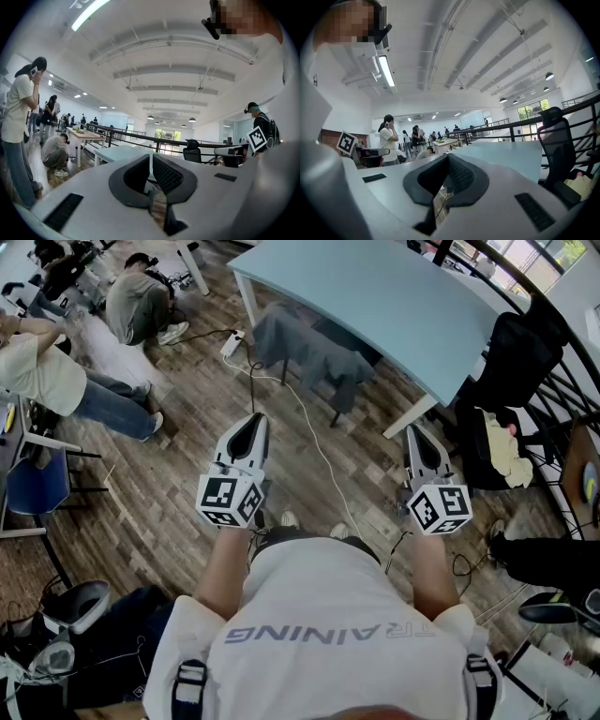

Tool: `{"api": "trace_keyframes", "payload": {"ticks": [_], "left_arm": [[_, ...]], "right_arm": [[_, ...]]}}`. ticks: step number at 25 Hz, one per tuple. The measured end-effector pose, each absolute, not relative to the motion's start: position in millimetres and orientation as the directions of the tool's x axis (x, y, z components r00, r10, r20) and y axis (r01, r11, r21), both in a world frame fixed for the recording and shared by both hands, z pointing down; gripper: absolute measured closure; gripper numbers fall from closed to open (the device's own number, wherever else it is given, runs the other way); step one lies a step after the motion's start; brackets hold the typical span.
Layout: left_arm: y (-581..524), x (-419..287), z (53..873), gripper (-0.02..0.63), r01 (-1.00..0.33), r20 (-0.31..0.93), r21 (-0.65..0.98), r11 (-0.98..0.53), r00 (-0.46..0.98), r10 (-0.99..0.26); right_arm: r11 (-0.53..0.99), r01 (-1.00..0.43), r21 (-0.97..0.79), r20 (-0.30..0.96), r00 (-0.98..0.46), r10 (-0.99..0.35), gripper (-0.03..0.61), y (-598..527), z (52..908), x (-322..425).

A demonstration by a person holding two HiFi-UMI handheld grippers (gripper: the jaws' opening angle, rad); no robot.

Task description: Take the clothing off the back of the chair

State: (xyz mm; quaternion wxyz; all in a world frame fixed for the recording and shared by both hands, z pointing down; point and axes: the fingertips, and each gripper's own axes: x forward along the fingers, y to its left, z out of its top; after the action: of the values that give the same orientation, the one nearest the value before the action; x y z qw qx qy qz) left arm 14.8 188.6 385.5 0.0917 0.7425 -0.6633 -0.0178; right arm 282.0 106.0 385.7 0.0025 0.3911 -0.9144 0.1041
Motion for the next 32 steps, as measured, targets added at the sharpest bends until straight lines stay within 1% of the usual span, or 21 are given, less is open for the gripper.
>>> {"api": "trace_keyframes", "payload": {"ticks": [19,32], "left_arm": [[199,-13,388,0.563,-0.98,0.099,0.176,-0.094,0.112,-0.989],[214,-74,400,0.563,-0.971,0.092,0.211,-0.11,0.132,-0.987]], "right_arm": [[0.657,-0.719,-0.226,0.08,-0.686,-0.723,0.558,114,389,261],[0.668,-0.713,-0.214,0.104,-0.696,-0.71,0.558,127,391,193]]}}
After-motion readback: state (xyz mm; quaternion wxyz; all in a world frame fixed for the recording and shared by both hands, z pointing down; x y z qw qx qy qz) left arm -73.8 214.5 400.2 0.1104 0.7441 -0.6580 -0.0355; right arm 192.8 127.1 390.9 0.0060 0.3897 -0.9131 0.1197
